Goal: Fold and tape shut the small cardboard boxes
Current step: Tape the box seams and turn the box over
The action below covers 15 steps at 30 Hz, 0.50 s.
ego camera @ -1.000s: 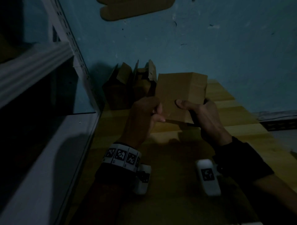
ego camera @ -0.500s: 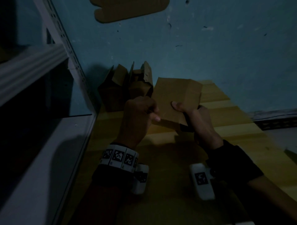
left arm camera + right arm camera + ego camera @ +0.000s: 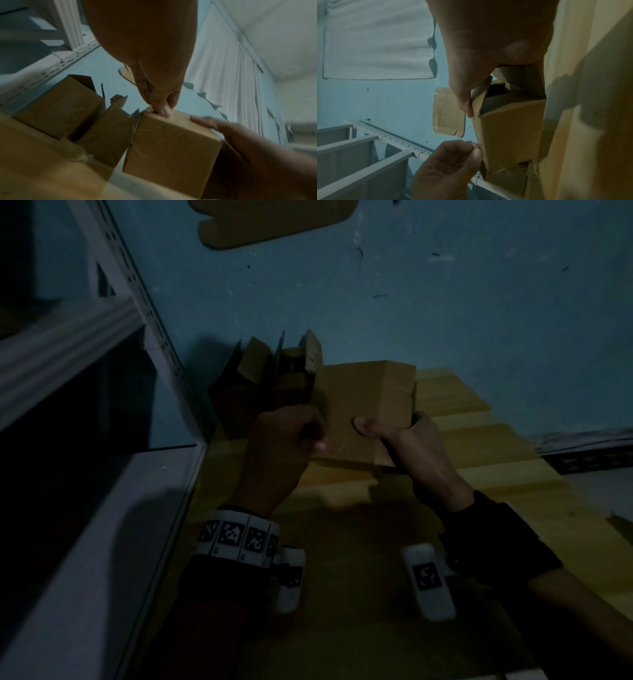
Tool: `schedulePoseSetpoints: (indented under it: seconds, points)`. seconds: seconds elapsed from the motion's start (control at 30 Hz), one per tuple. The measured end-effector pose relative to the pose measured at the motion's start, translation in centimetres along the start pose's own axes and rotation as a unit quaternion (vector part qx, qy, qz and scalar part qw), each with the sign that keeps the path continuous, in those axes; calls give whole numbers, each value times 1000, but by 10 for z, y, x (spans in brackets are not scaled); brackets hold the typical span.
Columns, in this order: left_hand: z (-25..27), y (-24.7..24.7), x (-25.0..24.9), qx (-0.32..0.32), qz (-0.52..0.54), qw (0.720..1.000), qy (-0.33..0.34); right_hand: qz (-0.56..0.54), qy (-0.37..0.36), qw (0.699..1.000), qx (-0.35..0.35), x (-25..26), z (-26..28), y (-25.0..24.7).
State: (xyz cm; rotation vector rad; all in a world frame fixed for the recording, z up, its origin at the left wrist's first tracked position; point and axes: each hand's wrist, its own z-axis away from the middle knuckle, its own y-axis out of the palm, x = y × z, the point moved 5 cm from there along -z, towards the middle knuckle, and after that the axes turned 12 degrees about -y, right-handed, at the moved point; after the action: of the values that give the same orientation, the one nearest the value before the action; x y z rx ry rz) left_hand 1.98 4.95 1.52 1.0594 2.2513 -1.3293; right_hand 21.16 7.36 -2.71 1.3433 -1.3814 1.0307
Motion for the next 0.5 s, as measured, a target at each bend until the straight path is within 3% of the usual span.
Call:
schedulePoseSetpoints:
  seconds: [0.17,0.5]
  points:
    - [4,9,-3,3,-77,997,23,8,9,1000,-13,-1,3,-2]
    - [2,27,1,63,-68,995,19,1,49,999,-23,0,5,-4]
